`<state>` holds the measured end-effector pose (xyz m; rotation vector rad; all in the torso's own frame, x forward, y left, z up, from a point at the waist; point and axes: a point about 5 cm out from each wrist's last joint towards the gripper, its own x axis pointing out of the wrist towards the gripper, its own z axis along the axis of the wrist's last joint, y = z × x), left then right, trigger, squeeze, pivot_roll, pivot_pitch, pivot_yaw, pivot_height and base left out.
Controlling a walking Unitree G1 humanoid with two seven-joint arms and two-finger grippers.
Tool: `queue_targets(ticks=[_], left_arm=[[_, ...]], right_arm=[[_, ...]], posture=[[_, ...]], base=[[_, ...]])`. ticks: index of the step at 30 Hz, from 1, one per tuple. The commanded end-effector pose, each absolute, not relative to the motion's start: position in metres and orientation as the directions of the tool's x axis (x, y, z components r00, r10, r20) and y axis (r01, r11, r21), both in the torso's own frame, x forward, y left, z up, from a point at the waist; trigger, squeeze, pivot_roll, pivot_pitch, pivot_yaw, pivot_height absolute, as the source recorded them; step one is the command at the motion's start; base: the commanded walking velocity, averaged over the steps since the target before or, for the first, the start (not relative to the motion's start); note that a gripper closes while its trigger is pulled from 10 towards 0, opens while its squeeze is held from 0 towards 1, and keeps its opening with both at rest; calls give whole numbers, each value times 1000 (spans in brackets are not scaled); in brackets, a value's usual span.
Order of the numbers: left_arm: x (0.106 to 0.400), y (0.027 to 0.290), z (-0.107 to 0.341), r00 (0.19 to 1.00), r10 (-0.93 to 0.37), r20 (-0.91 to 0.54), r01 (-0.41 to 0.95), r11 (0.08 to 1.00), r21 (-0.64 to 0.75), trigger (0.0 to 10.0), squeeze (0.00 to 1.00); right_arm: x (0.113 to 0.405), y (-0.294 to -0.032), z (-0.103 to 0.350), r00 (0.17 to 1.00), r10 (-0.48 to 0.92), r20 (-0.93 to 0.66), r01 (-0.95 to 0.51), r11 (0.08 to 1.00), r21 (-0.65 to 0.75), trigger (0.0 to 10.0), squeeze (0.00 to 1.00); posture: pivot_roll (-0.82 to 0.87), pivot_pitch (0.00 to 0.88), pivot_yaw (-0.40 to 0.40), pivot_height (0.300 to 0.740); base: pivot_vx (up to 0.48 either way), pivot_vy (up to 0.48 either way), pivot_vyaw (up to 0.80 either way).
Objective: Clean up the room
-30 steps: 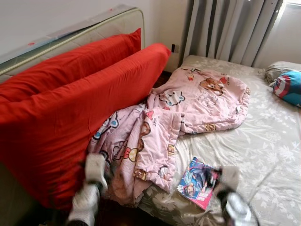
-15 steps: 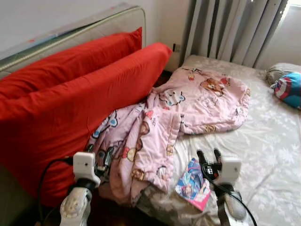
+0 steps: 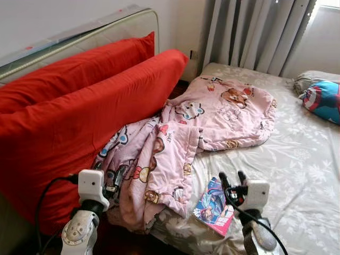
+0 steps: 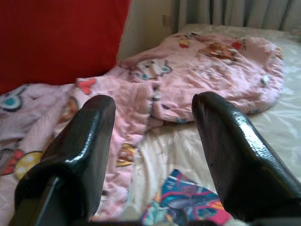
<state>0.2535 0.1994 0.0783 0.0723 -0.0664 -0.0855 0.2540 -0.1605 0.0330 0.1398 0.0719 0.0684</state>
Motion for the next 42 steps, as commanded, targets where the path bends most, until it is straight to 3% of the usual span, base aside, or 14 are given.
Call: queue_targets(ticks=[1,27,37,42], left_arm=[[252,194,78,993,-104,52,100,993,69,10000,0],[253,191,85,995,-88,42,87,995,42,10000,0],[255,188,86,994,-102,46,99,994,52,10000,0],[255,189,88,994,-101,48,99,994,53,10000,0]], right_arm=[[254,-168,34,996,42,-78,-31,990,136,10000,0],[254,-162,34,989,71,-134,-59,994,90,10000,0],[249,-158,31,985,97,-144,-86,993,77,10000,0],[249,-160,34,989,84,-118,-73,993,94,10000,0]], posture=[[-74,12,-34,740],[-71,26,-39,740],[-74,26,-41,666],[-74,26,-40,666]], base=[[0,-428,0],[0,-33,0],[0,0,0],[0,0,0]])
